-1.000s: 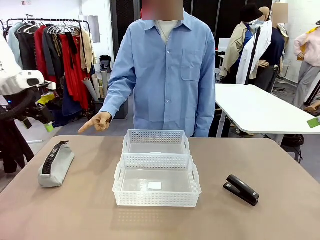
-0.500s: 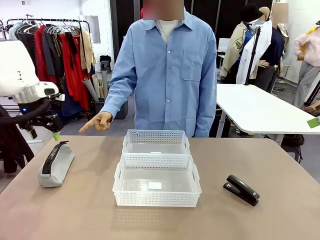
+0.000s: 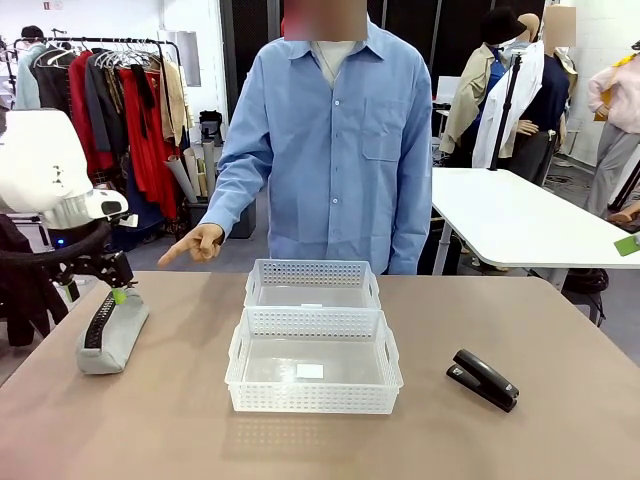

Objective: Distribute items into two baskets.
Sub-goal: Pick up the Pencil pouch that the person points to.

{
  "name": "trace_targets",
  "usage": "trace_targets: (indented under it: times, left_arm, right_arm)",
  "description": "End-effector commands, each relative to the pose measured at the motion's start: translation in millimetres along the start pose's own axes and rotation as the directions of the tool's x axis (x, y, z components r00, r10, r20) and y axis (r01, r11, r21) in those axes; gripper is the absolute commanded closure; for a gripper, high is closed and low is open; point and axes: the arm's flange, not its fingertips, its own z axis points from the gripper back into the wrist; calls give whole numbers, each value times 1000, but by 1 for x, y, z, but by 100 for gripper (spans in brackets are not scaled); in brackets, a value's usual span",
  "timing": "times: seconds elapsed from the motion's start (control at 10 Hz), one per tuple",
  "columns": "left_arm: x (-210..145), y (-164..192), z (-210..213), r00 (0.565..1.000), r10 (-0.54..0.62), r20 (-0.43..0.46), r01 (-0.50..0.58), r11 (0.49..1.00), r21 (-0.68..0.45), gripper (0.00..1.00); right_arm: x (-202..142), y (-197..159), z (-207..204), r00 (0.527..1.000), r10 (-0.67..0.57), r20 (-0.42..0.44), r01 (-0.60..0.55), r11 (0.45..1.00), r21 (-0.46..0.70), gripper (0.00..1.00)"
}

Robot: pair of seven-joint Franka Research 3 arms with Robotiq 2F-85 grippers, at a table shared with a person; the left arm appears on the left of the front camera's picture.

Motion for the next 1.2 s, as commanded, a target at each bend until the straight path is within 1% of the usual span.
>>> trace_targets:
  times: [0.0,0.2,0.4,0.7,0.8,0.9,1.1]
  left_arm:
    - [0,3,-19,999,46,2,-46,998,35,0]
    - [-4,2,-42,999,50,-15,-50,998,27,0]
    - [-5,0,-60,998,53,-27,-51,997,54,0]
    - [-6,-3,-71,999,42,-5,-42,998,42,0]
    - [-6,-2,-73,999,44,-3,-44,998,42,2]
    - [-5,-1,-73,999,43,1,-43,998,38,11]
    - [-4,1,-72,999,40,13,-40,998,42,49]
  right_arm:
    - [0,1,1,1000,-2,4,2,1000,4,0]
    - [0,1,1,1000,-2,4,2,1000,4,0]
    - [0,1,1,1000,-2,4,2,1000,4,0]
    - [0,1,1,1000,-2,4,2,1000,4,0]
    - [0,1,1,1000,-2,4,2,1000,4,0]
    - [0,1,1,1000,-2,4,2,1000,4,0]
    - [0,1,1,1000,-2,4,2,1000,4,0]
